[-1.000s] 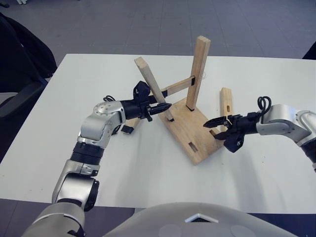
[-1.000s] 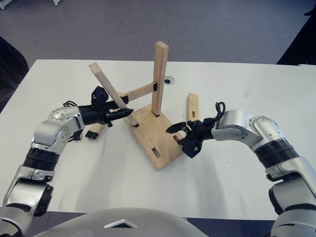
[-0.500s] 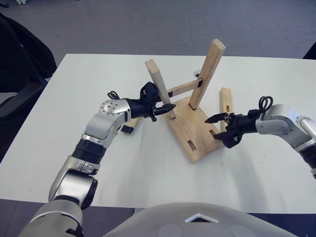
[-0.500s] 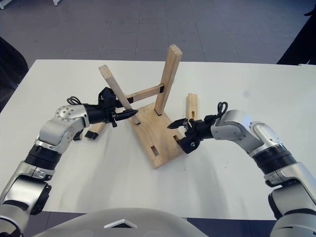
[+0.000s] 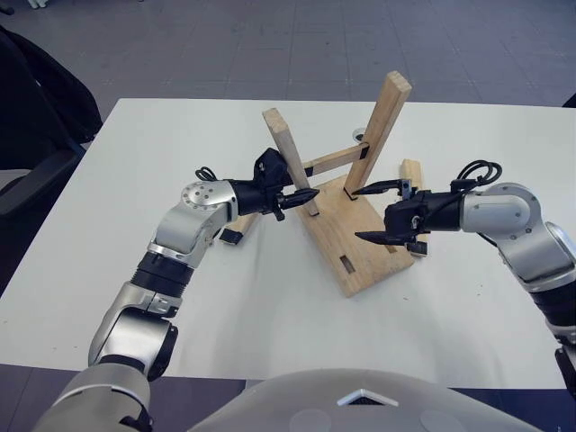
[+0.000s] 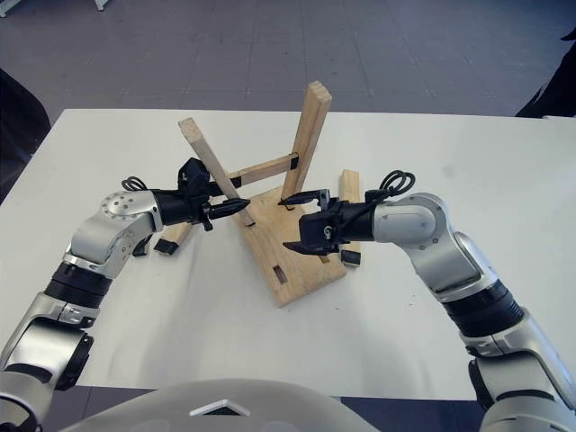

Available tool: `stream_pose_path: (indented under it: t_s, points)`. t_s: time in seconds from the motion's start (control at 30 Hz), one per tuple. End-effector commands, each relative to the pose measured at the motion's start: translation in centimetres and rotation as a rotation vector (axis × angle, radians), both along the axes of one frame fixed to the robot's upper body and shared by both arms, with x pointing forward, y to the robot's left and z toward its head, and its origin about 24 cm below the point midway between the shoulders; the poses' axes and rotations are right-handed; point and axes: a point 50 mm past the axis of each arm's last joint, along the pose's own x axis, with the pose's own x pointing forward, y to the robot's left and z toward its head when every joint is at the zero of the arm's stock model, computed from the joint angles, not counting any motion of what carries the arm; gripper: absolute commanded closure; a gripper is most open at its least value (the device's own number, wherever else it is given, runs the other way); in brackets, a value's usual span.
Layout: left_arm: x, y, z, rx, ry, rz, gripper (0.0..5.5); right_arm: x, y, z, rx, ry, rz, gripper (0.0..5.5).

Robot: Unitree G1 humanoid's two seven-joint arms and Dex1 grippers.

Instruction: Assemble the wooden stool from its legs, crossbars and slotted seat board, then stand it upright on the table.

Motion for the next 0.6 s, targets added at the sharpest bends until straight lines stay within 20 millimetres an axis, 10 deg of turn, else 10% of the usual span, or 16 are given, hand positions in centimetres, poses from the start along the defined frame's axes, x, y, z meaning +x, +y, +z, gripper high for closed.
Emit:
stream_pose_path:
  t_s: [0.03,0.3,0.6]
  points:
    - [-4.8,4.4,-10.1,0.286,0.574,0.173,3.45,2.1,1.9,4.4,0.304,0.007,-0.152,1.80]
    - [-4.3,3.0,-9.4,0.284,0.541,0.127,3.45,5.9,5.6,6.5,0.443,-0.200,-0.391,3.20]
    - [-4.3,2.6,-9.4,0.300,0.521,0.111,3.45,6.9,9.9,5.2,0.221,-0.619,-0.245,5.12]
